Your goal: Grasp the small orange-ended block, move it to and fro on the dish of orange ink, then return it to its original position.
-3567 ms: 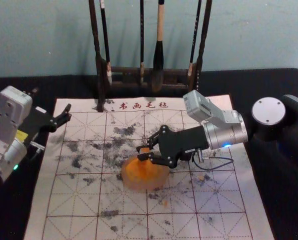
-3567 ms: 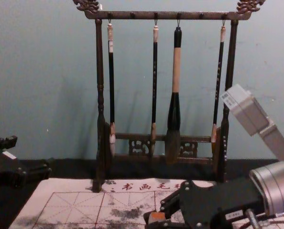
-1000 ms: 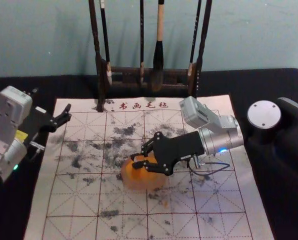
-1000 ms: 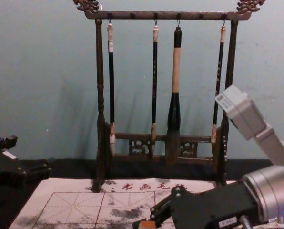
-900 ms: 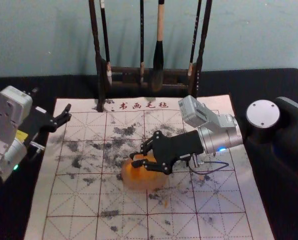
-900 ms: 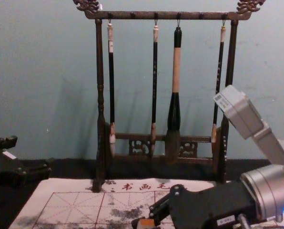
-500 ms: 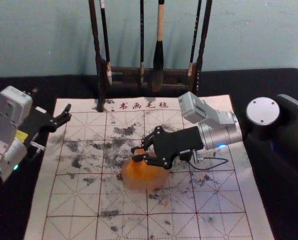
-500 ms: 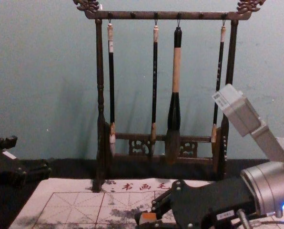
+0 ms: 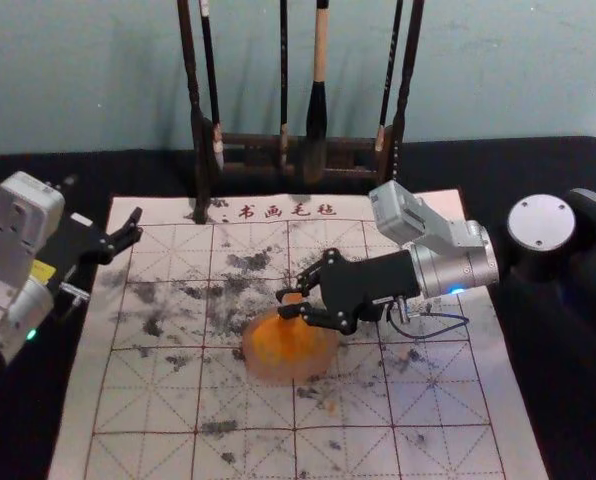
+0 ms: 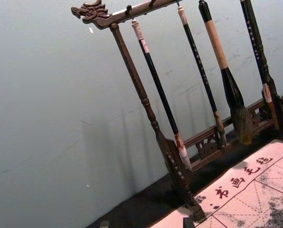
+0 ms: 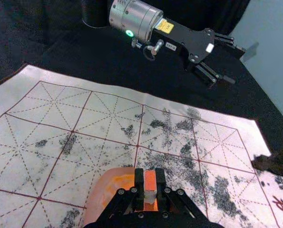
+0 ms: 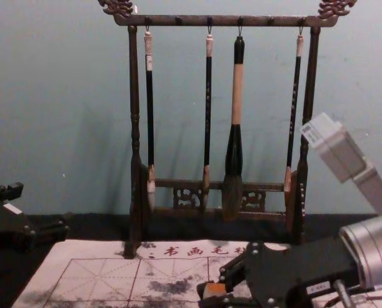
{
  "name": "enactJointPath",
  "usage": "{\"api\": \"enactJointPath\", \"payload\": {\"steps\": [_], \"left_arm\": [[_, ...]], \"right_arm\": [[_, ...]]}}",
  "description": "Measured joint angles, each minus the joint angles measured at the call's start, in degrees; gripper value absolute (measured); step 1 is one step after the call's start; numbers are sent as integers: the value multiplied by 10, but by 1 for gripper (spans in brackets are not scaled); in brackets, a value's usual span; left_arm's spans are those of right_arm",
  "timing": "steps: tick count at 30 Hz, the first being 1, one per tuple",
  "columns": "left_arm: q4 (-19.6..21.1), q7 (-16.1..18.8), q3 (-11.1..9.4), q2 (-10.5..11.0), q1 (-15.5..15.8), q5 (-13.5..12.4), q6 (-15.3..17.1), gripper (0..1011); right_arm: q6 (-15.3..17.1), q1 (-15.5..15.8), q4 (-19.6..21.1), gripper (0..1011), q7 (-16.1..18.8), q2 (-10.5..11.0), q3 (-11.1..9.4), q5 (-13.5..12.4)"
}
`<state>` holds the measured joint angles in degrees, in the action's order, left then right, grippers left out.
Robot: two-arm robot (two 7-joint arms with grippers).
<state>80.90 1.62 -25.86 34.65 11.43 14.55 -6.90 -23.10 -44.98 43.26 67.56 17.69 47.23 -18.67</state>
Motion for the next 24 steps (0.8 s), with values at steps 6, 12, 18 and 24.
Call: {"api": "enactJointPath", "payload": {"steps": [6,12,18,24], "left_arm": [[0,0,0,0,0,0,0,1001],[0,0,0,0,0,0,0,1001],[0,0,0,0,0,0,0,1001],[0,0,0,0,0,0,0,1001]], "right_arm": [[5,4,10,134,-3,7,-2,1],[6,6,13,134,-4,9,-3,2],[8,8,17,134,-7,10,-4,2],[22,18,49,134,-14,21,-13,-10]]}}
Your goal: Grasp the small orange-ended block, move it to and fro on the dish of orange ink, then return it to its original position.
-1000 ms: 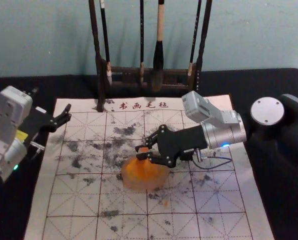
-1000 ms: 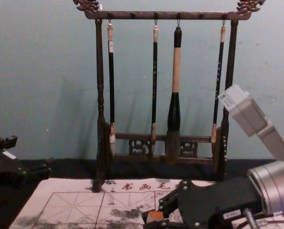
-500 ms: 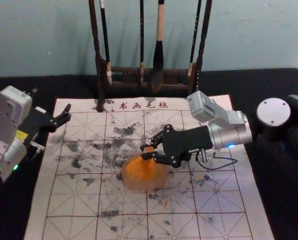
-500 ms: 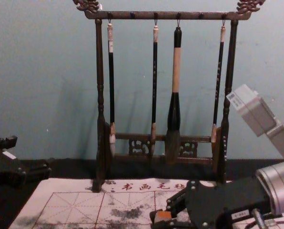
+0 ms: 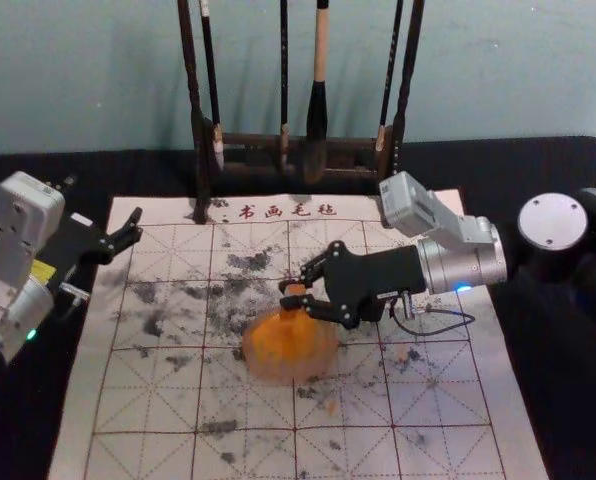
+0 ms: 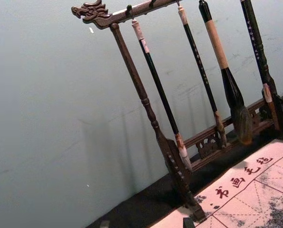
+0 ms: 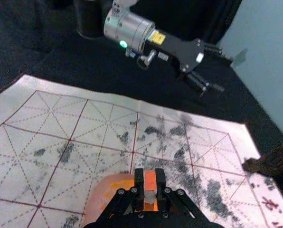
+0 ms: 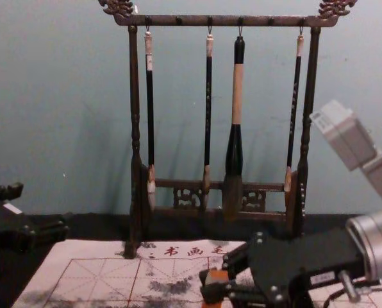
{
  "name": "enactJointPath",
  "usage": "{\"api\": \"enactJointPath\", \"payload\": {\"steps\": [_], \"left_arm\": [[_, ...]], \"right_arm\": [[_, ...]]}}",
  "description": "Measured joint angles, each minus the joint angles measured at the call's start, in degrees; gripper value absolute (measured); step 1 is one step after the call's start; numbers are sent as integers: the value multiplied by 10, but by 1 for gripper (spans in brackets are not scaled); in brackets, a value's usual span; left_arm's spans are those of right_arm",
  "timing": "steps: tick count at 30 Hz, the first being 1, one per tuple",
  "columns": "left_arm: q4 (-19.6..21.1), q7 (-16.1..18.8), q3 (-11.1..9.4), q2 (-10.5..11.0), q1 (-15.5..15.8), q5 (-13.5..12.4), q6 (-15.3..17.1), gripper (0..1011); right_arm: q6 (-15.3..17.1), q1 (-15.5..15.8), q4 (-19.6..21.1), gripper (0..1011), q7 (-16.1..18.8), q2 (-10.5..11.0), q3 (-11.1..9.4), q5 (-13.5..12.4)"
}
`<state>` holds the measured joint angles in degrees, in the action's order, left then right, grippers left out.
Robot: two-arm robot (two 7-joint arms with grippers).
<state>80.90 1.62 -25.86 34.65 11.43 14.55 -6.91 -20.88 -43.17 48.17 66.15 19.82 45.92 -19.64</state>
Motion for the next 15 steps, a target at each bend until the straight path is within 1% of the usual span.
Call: {"api": "enactJointPath", "payload": {"steps": [1,4,6,8,11,13,14,15], "left_arm": [[0,0,0,0,0,0,0,1001],[0,0,0,0,0,0,0,1001],[0,0,0,0,0,0,0,1001],[0,0,0,0,0,0,0,1001],[0,0,0,0,0,0,0,1001],[0,0,0,0,0,0,0,1002],[0,0,0,0,0,0,0,1001],[0,0,0,0,0,0,0,1001]], "right_arm": [[4,3,15,135,-3,6,-2,-2],[8,9,39,134,-5,17,-5,-7],[12,15,67,134,-9,31,-10,-14],[13,16,75,134,-10,35,-11,-16],[20,23,105,134,-17,54,-17,-24],[24,26,114,134,-19,62,-19,-26],[27,29,125,134,-22,71,-21,-29],[29,30,129,134,-24,76,-22,-29]]}}
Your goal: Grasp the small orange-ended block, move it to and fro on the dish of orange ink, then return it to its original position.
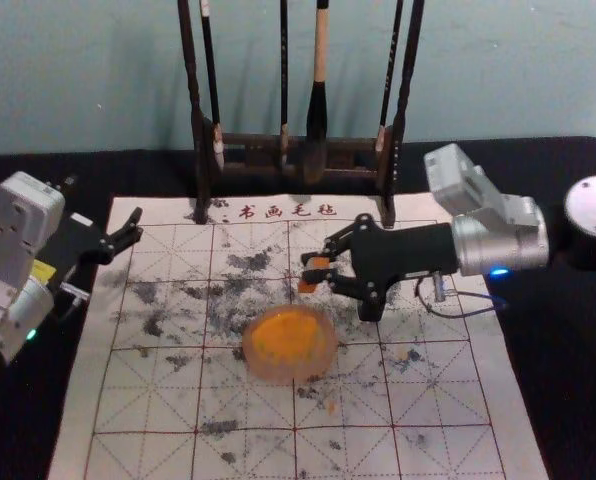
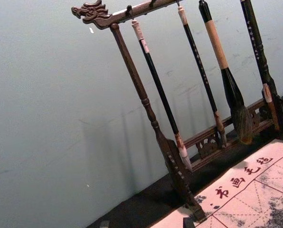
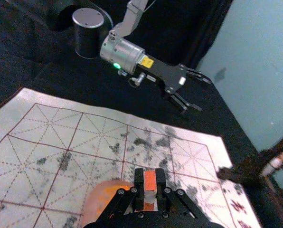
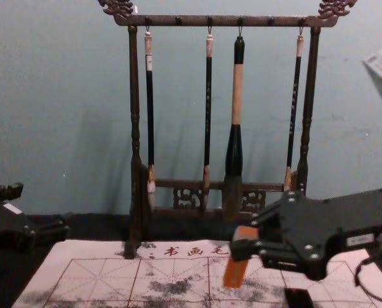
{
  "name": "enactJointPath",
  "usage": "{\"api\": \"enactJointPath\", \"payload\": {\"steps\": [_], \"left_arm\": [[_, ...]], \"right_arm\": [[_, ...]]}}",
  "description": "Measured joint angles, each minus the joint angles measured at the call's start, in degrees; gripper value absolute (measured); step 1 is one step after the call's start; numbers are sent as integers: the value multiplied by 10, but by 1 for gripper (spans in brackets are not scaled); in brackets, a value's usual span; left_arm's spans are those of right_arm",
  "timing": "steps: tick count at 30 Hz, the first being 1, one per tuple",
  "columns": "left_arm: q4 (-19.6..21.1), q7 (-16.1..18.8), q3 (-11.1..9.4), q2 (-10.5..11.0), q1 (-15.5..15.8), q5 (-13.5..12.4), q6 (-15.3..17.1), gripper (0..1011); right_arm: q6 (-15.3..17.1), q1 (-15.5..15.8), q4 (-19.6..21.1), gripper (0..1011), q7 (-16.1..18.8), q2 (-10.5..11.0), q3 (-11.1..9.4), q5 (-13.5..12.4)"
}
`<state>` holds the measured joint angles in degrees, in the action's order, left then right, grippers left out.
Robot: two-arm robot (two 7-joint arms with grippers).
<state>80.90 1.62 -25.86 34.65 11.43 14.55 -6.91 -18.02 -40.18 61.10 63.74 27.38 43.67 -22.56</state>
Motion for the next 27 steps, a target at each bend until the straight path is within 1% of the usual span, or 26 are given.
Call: {"api": "enactJointPath", "payload": {"steps": [2,3,4,5,8,11,15,20,27], "left_arm": [[0,0,0,0,0,0,0,1001],[0,0,0,0,0,0,0,1001],[0,0,0,0,0,0,0,1001],[0,0,0,0,0,0,0,1001],[0,0,0,0,0,0,0,1001],[0,0,0,0,0,0,0,1001],[0,0,0,0,0,0,0,1001],[0,0,0,0,0,0,0,1001],[0,0,0,0,0,0,0,1001]], "right_arm": [[3,3,7,134,-4,9,-2,-1],[6,6,15,134,-7,18,-5,-2],[8,8,19,134,-9,22,-6,-3],[11,12,28,135,-12,32,-10,-5],[16,19,40,134,-18,47,-15,-7],[24,31,55,134,-26,67,-21,-10],[28,40,63,134,-32,80,-25,-10],[30,44,59,134,-36,86,-27,-6],[30,42,42,134,-36,82,-28,1]]}}
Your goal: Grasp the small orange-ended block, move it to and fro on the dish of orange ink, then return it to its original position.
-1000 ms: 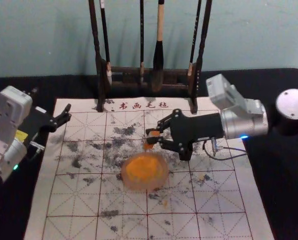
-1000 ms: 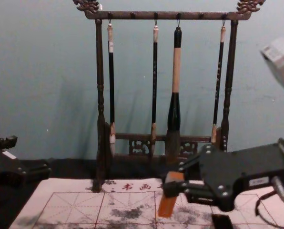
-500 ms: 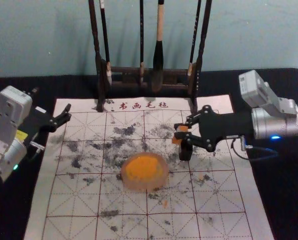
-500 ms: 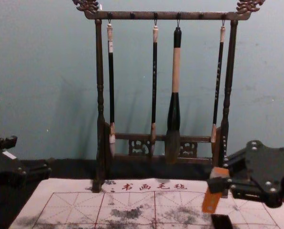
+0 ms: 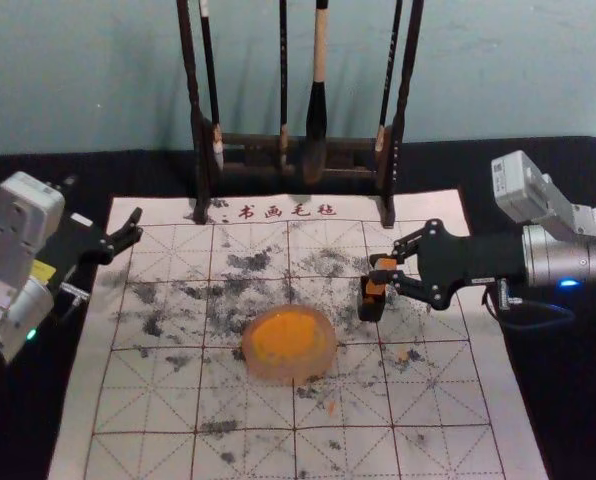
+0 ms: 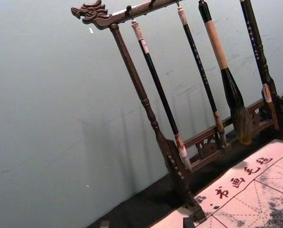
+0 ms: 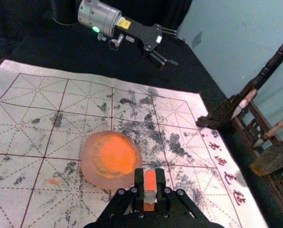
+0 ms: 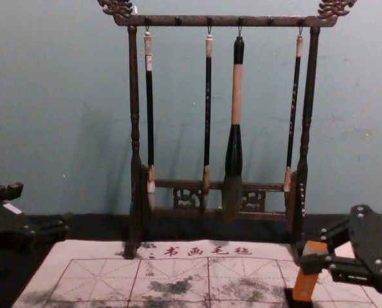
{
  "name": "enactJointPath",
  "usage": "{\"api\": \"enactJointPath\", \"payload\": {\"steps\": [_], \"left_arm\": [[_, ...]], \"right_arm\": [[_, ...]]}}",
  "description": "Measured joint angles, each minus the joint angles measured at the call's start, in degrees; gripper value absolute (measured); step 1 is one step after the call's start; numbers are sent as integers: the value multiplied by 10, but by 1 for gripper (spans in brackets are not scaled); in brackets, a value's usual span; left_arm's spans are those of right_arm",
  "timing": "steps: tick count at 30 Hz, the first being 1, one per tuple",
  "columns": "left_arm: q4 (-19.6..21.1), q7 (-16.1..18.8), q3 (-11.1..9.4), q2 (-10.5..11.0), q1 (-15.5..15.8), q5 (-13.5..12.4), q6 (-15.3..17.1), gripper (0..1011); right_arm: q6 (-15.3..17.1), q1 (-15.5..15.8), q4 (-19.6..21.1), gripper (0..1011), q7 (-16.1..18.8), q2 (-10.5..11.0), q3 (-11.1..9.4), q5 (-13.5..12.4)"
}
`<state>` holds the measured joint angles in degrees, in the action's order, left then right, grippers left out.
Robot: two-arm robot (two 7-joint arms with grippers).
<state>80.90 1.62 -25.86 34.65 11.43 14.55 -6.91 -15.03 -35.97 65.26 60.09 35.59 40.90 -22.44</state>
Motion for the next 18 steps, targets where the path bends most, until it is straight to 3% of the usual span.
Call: {"api": "enactJointPath", "payload": {"steps": [18], "left_arm": [[0,0,0,0,0,0,0,1002]], "right_arm": [[-10,-9,-43,134,2,-21,1,14]]}}
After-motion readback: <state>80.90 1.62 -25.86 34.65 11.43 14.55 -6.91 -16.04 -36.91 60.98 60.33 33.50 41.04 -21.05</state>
